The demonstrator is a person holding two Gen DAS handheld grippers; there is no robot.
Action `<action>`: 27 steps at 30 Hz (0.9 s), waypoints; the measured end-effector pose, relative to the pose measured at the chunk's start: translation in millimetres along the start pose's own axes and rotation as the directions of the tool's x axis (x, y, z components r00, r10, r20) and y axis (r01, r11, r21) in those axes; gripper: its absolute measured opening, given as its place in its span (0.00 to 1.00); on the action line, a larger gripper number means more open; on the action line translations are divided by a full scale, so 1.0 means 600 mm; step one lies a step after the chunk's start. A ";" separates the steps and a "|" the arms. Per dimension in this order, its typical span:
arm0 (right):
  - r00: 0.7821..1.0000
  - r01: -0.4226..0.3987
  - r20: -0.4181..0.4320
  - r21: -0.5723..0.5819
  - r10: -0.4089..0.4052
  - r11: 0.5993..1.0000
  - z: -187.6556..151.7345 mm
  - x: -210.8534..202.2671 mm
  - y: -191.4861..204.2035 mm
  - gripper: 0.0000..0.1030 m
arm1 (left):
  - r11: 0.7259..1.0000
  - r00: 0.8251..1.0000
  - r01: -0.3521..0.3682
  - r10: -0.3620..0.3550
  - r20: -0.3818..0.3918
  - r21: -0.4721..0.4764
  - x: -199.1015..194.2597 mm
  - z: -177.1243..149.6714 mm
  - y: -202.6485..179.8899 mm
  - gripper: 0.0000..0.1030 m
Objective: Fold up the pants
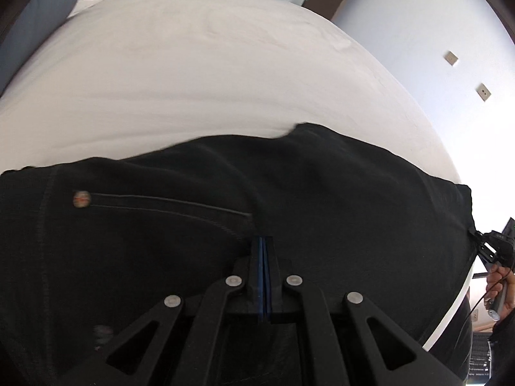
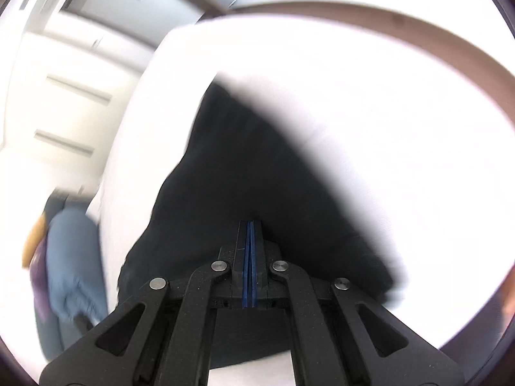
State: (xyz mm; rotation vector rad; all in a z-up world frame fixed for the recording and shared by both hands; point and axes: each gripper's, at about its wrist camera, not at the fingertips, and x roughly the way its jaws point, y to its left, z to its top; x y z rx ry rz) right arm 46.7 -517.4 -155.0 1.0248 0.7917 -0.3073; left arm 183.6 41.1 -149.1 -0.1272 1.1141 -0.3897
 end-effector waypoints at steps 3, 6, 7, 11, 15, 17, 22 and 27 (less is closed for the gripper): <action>0.999 -0.033 0.013 -0.003 0.033 0.999 -0.005 -0.050 0.001 0.06 | 1.000 1.000 -0.013 0.014 0.017 -0.027 -0.047 -0.013 0.031 0.01; 0.968 -0.233 -0.107 -0.043 0.227 0.972 -0.087 -0.024 0.082 0.06 | 0.993 0.994 0.107 -0.107 0.019 0.044 -0.072 -0.037 -0.025 0.01; 0.948 -0.284 -0.167 -0.058 0.271 0.957 -0.143 0.008 0.133 0.06 | 0.989 0.993 0.116 -0.118 0.014 0.091 -0.072 -0.048 -0.057 0.02; 0.847 -0.381 -0.439 -0.106 0.300 0.919 -0.293 0.117 0.233 0.06 | 0.978 0.994 0.099 -0.091 -0.053 0.181 -0.036 -0.084 -0.109 0.12; 0.839 -0.342 -0.475 -0.082 0.265 0.936 -0.344 0.179 0.214 0.00 | 0.988 0.992 0.122 -0.118 -0.050 0.090 -0.018 -0.103 -0.062 0.05; 0.879 -0.314 -0.391 -0.044 0.273 0.948 -0.313 0.167 0.173 0.00 | 0.991 0.992 0.123 -0.120 -0.047 0.053 -0.026 -0.104 -0.037 0.05; 0.965 -0.221 -0.134 0.034 0.224 0.975 -0.189 0.056 0.038 0.00 | 0.991 0.992 0.123 -0.121 -0.048 0.059 -0.020 -0.111 -0.029 0.05; 0.986 -0.141 0.106 0.165 0.125 0.976 -0.106 -0.078 -0.071 0.00 | 0.992 0.992 0.122 -0.121 -0.039 0.033 -0.021 -0.112 -0.018 0.05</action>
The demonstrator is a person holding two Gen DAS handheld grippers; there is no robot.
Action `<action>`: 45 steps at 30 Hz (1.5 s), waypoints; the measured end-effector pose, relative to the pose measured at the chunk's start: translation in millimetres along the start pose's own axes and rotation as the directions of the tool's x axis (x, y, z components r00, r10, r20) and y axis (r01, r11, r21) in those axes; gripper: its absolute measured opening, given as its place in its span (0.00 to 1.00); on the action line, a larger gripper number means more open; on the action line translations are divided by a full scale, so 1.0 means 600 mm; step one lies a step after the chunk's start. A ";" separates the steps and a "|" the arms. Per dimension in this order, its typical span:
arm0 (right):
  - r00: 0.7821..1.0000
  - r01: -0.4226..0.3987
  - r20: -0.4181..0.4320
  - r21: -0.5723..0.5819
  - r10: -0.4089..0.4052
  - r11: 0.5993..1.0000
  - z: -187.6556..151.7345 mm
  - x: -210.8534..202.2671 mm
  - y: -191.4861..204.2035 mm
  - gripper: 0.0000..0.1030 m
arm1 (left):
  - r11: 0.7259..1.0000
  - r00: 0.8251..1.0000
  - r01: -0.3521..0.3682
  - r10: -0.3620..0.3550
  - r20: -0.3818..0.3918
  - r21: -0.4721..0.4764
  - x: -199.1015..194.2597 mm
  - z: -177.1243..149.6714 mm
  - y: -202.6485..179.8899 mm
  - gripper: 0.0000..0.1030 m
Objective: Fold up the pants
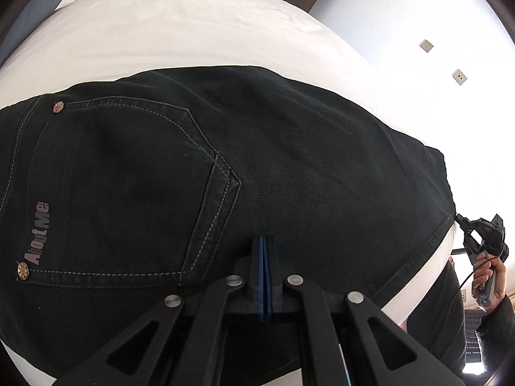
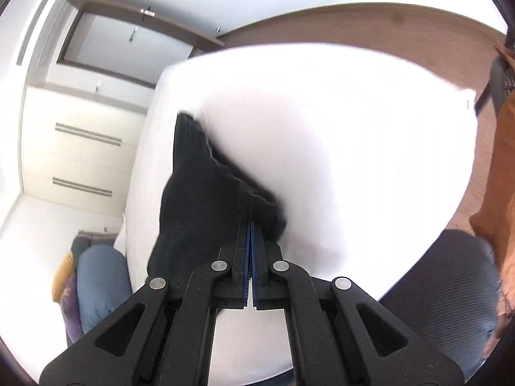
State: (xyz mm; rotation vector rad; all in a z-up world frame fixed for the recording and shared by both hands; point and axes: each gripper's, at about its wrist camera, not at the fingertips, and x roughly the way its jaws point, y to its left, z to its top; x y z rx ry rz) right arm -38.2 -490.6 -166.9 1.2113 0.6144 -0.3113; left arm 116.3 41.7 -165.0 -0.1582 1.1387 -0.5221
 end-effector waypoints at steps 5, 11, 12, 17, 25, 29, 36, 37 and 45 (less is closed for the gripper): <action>0.997 -0.076 0.027 0.057 0.075 0.995 0.007 -0.072 -0.015 0.25 | 1.000 1.000 -0.016 0.016 -0.005 -0.004 -0.006 0.000 -0.001 0.05; 0.989 -0.143 -0.003 0.184 0.146 0.972 -0.022 -0.033 -0.012 0.65 | 1.000 0.999 -0.031 0.031 -0.014 -0.004 0.014 0.002 -0.029 0.05; 0.987 -0.155 -0.007 0.193 0.159 0.969 -0.027 -0.027 -0.014 0.65 | 1.000 0.999 -0.031 0.031 -0.014 -0.005 0.014 0.002 -0.029 0.05; 0.981 -0.191 0.003 0.254 0.196 0.948 -0.026 0.000 -0.032 0.63 | 0.999 0.999 -0.030 0.030 -0.011 -0.014 0.018 0.002 -0.029 0.05; 0.968 -0.244 0.019 0.315 0.251 0.917 -0.026 0.038 -0.028 0.53 | 0.999 0.999 -0.036 0.036 -0.011 -0.007 0.018 0.002 -0.030 0.05; 0.958 -0.284 0.071 0.377 0.278 0.882 -0.026 0.055 -0.029 0.51 | 0.999 0.999 -0.041 0.040 -0.011 -0.009 0.018 0.002 -0.032 0.05; 0.967 -0.254 0.069 0.364 0.247 0.896 -0.023 0.087 -0.006 0.14 | 0.999 0.999 -0.046 0.046 -0.014 -0.009 0.017 0.001 -0.031 0.05; 0.969 -0.248 0.074 0.366 0.237 0.897 -0.023 0.091 -0.005 0.09 | 0.999 0.999 -0.046 0.046 -0.014 -0.010 0.017 0.001 -0.031 0.05; 0.987 -0.159 0.072 0.265 0.144 0.951 -0.026 0.084 0.018 0.07 | 0.999 0.999 -0.030 0.029 -0.013 -0.029 0.023 0.001 -0.031 0.05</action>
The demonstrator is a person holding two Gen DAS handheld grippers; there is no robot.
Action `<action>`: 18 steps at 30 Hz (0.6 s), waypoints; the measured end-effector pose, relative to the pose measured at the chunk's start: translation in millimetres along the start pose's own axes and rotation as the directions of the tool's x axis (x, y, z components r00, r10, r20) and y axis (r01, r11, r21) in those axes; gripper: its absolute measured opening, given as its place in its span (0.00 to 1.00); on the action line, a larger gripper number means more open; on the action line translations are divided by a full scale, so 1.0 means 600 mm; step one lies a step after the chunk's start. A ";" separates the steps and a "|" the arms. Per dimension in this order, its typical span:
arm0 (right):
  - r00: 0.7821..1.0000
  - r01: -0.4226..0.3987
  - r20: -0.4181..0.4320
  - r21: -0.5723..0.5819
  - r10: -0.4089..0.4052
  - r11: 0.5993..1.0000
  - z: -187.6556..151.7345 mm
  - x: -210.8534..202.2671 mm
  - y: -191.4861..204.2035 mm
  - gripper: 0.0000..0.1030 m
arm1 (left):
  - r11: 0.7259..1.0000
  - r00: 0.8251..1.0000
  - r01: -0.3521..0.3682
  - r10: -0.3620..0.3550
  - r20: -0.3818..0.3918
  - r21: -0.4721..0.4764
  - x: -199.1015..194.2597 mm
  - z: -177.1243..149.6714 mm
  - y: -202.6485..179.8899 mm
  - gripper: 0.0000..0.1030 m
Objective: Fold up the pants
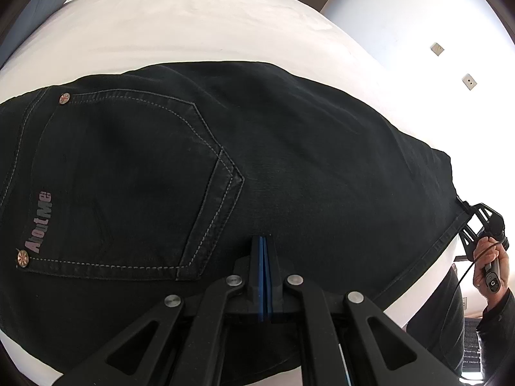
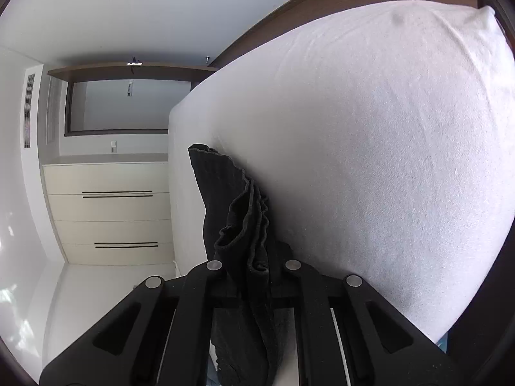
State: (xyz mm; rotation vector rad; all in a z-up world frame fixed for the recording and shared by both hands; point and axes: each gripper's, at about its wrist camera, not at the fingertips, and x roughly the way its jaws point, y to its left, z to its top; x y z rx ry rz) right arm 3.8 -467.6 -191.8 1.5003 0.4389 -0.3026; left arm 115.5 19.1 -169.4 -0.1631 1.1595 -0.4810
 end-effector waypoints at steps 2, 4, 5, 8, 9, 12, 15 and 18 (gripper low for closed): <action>0.999 0.031 0.011 -0.043 -0.031 0.999 -0.002 0.000 0.015 0.07 | 1.000 1.000 0.010 -0.010 0.004 -0.009 0.000 -0.001 0.003 0.05; 0.998 0.060 0.023 -0.090 -0.058 0.994 -0.006 0.001 0.030 0.07 | 1.000 1.000 0.020 -0.020 0.006 -0.022 0.001 -0.002 0.006 0.05; 0.996 0.082 0.031 -0.124 -0.079 0.989 -0.010 0.002 0.040 0.07 | 0.999 1.000 0.024 -0.024 0.007 -0.026 0.001 -0.002 0.007 0.05; 0.989 0.145 0.050 -0.298 -0.136 0.944 -0.037 0.008 0.097 0.07 | 0.999 0.999 0.034 -0.034 0.011 -0.035 0.002 -0.003 0.010 0.05; 0.987 0.163 0.050 -0.385 -0.156 0.909 -0.057 0.015 0.124 0.07 | 0.999 0.999 0.037 -0.037 0.011 -0.039 0.002 -0.003 0.011 0.05; 0.975 0.184 0.032 -0.662 -0.218 0.726 -0.153 0.048 0.209 0.07 | 0.998 0.999 0.042 -0.041 0.012 -0.051 0.002 -0.002 0.013 0.05; 0.949 0.178 0.038 -0.883 -0.312 0.434 -0.289 0.098 0.254 0.07 | 0.997 0.999 0.046 -0.045 0.015 -0.063 0.002 -0.002 0.016 0.05; 0.907 0.158 0.075 -0.972 -0.414 0.171 -0.402 0.153 0.232 0.07 | 0.998 0.999 0.034 -0.033 0.012 -0.060 0.000 -0.002 0.016 0.05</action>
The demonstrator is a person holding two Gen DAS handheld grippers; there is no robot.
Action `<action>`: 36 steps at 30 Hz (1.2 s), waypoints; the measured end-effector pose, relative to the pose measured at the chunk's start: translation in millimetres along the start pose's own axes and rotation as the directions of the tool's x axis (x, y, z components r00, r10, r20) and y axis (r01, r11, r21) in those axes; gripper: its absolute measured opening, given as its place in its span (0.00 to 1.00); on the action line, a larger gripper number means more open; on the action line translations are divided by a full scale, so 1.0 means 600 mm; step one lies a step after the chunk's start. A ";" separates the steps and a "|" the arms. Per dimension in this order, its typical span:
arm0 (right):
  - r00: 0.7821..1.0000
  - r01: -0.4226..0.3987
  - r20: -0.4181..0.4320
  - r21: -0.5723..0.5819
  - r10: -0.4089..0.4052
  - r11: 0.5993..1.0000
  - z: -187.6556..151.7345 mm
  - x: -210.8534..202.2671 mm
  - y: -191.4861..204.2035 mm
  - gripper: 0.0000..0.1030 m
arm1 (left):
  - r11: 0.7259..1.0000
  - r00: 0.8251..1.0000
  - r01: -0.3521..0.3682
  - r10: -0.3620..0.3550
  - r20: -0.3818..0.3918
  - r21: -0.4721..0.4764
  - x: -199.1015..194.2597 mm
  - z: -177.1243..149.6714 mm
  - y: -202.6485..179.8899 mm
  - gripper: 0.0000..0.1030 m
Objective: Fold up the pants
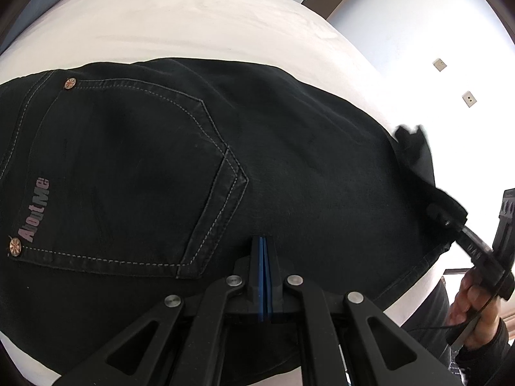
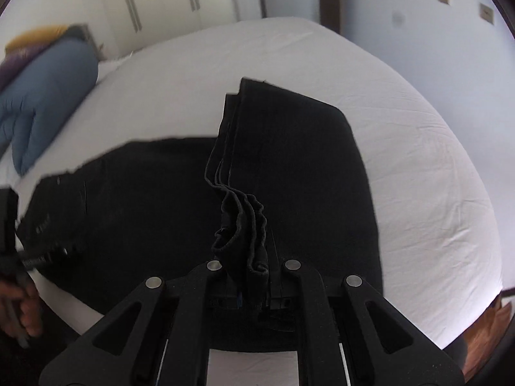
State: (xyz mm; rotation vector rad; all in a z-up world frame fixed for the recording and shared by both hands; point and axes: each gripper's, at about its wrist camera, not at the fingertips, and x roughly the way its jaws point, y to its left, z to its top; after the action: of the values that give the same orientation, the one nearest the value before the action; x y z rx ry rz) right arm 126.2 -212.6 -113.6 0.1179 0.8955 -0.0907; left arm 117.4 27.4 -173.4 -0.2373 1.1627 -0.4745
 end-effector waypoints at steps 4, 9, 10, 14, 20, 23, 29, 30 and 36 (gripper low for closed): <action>0.998 0.058 -0.029 -0.106 -0.061 0.993 -0.036 0.044 0.039 0.07 | 0.998 0.999 -0.050 0.050 -0.005 0.025 -0.008 0.009 -0.026 0.12; 0.998 0.062 0.011 -0.085 -0.061 0.994 -0.033 0.020 0.028 0.07 | 1.000 0.998 0.030 -0.030 0.056 -0.004 -0.017 0.038 -0.088 0.91; 0.998 0.065 0.017 -0.090 -0.063 0.994 -0.033 0.018 0.030 0.07 | 0.997 0.996 0.078 -0.077 0.049 -0.008 -0.012 0.049 -0.106 0.91; 0.996 0.083 0.048 -0.119 -0.078 0.989 -0.037 -0.009 0.043 0.07 | 0.980 0.980 0.195 -0.197 -0.041 -0.035 0.038 0.093 -0.158 0.92; 0.986 0.138 0.119 -0.203 -0.116 0.969 -0.044 -0.040 0.069 0.07 | 0.944 0.937 0.291 -0.314 -0.153 -0.159 0.118 0.142 -0.186 0.92; 0.986 0.137 0.120 -0.223 -0.113 0.965 -0.050 -0.044 0.079 0.07 | 0.942 0.931 0.300 -0.323 -0.168 -0.148 0.132 0.155 -0.203 0.91; 0.988 0.132 0.117 -0.257 -0.105 0.957 -0.050 -0.064 0.095 0.07 | 0.962 0.935 0.258 -0.272 -0.228 -0.090 0.153 0.158 -0.211 0.23; 0.987 0.134 0.120 -0.265 -0.105 0.955 -0.049 -0.067 0.100 0.07 | 0.963 0.936 0.257 -0.268 -0.228 -0.076 0.152 0.163 -0.210 0.17; 0.990 0.106 0.122 -0.309 -0.071 0.945 -0.026 -0.102 0.102 0.07 | 0.968 0.944 0.248 -0.232 -0.233 0.042 0.108 0.185 -0.188 0.10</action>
State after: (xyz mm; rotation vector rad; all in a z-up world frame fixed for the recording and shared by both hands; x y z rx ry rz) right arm 83.9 -148.1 -71.8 -0.2247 0.7954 -0.0359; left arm 213.5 -109.2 -136.7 -0.2699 1.3441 -0.7726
